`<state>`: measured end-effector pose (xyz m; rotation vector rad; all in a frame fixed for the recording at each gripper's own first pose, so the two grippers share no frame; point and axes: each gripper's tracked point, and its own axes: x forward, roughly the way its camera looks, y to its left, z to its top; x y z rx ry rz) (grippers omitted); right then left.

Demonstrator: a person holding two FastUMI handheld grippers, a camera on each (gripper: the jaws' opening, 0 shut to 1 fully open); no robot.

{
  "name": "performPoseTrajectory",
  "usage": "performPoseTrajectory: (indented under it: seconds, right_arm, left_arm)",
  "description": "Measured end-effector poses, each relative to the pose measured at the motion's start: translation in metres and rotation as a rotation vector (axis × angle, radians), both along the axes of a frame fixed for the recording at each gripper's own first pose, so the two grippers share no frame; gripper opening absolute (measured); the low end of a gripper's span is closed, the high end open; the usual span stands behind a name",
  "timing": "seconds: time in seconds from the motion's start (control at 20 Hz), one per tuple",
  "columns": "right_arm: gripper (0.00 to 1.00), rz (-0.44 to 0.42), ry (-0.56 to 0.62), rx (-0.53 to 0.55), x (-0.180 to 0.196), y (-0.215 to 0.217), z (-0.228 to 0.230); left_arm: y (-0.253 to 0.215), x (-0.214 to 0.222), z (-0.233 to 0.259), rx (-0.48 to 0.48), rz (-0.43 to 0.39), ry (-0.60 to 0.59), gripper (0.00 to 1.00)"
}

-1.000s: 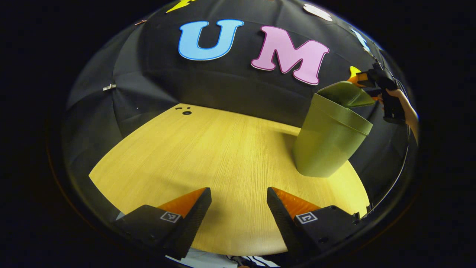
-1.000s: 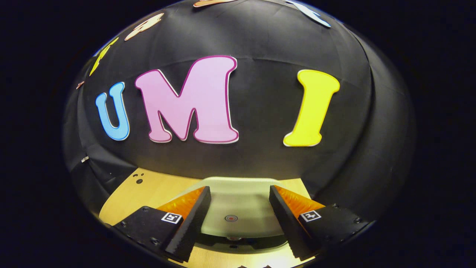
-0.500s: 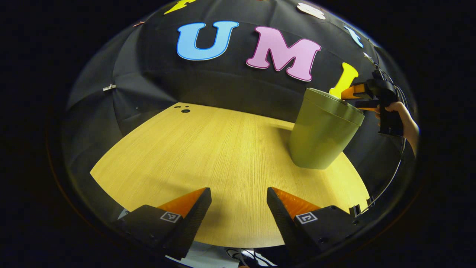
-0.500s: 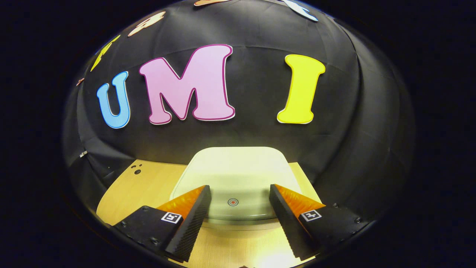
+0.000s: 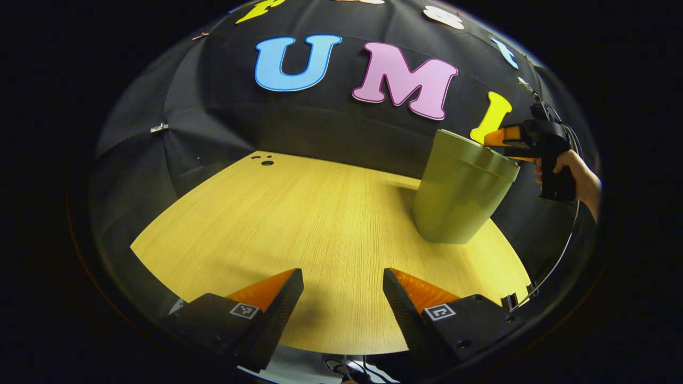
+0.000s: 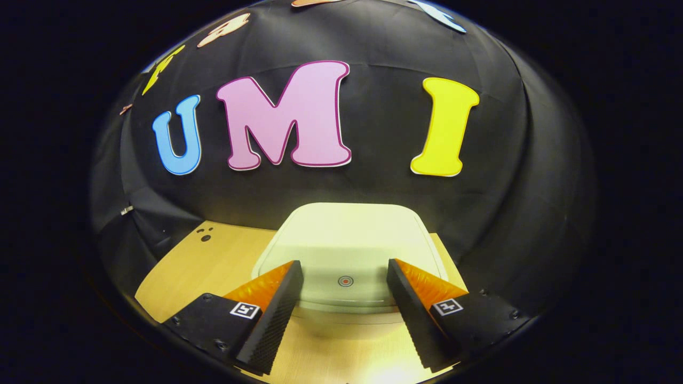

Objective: Press the lid of the desktop garbage bin to open it, pick up the crumpled paper on the desktop and throw it into the bin, then pick up the pop can on the desktop and drop it into the bin, and finally close the garbage bin lid.

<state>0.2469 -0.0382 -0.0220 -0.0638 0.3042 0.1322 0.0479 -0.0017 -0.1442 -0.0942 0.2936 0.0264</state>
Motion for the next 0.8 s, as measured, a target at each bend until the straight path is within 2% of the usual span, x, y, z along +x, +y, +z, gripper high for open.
performPoseTrajectory:
  seconds: [0.15, 0.3, 0.4, 0.5, 0.8]
  right_arm:
    - [1.0, 0.002, -0.016, 0.014, -0.01, 0.001, 0.009]
    - [0.99, 0.006, -0.175, 0.019, -0.027, 0.006, 0.043]
    - [0.99, 0.038, -0.276, 0.015, -0.054, 0.014, 0.068]
    - [0.99, 0.082, -0.329, 0.022, -0.087, 0.025, 0.078]
    - [0.99, 0.152, -0.345, 0.012, -0.154, 0.048, 0.06]
  left_arm:
    - [-0.006, 0.006, 0.024, 0.005, -0.006, -0.05, 0.96]
    - [-0.01, 0.007, 0.06, 0.014, -0.019, -0.115, 0.96]
    - [-0.012, 0.01, 0.086, 0.032, -0.021, -0.162, 0.96]
    - [-0.013, 0.012, 0.112, 0.044, -0.014, -0.213, 0.96]
    - [-0.006, -0.012, 0.167, 0.041, 0.066, -0.355, 0.96]
